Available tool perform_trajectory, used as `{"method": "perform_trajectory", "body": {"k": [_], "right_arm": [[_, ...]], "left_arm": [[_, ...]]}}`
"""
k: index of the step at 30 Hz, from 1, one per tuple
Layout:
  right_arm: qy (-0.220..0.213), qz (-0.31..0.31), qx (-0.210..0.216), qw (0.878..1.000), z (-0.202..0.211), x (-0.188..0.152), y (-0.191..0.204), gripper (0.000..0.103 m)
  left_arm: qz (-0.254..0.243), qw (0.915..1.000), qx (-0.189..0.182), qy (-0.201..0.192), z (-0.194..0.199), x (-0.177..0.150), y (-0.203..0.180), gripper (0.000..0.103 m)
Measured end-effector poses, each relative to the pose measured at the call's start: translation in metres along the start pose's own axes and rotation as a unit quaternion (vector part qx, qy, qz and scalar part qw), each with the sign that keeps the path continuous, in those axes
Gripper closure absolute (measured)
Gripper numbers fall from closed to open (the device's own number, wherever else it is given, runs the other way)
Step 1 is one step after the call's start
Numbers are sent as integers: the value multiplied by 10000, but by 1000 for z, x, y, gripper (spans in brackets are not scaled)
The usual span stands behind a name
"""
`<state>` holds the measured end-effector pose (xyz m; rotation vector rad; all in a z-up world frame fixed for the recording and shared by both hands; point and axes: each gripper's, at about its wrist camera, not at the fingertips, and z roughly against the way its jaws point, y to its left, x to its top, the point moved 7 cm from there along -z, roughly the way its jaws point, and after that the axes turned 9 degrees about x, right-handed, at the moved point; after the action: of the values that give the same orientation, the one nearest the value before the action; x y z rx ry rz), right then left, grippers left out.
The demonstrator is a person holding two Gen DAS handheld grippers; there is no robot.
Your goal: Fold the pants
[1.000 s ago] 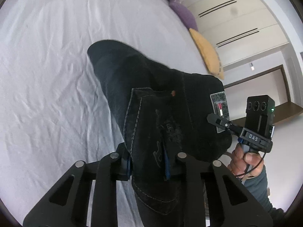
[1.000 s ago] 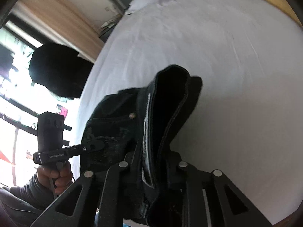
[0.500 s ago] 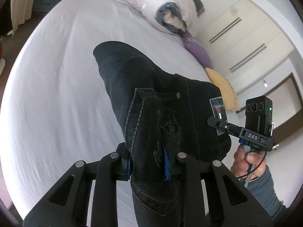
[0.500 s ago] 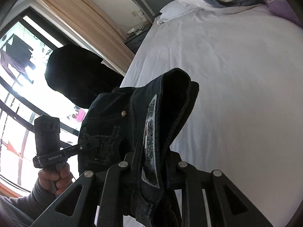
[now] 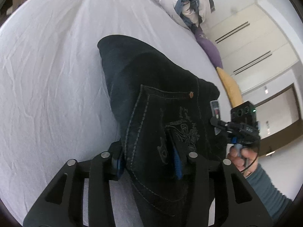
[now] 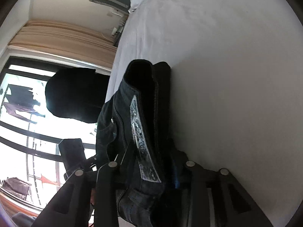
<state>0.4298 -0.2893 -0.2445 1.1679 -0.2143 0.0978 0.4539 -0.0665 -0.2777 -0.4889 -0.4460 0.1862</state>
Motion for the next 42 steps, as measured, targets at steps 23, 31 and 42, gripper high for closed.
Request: {"method": "perform_trajectory", "body": {"k": [23, 31, 42], "right_arm": [[-3031, 3273, -2397, 8623, 148, -155, 245, 0], [-3973, 4020, -2385, 7898, 188, -195, 346, 0], [-3724, 4014, -2102, 8099, 186, -227, 385, 0]], "left_arm": [[-1204, 8517, 3566, -3645, 276, -95, -145, 0], [-1219, 8548, 3282, -3830, 359, -120, -178, 0], [-848, 8842, 3379, -3111, 369, -149, -182, 0]]}}
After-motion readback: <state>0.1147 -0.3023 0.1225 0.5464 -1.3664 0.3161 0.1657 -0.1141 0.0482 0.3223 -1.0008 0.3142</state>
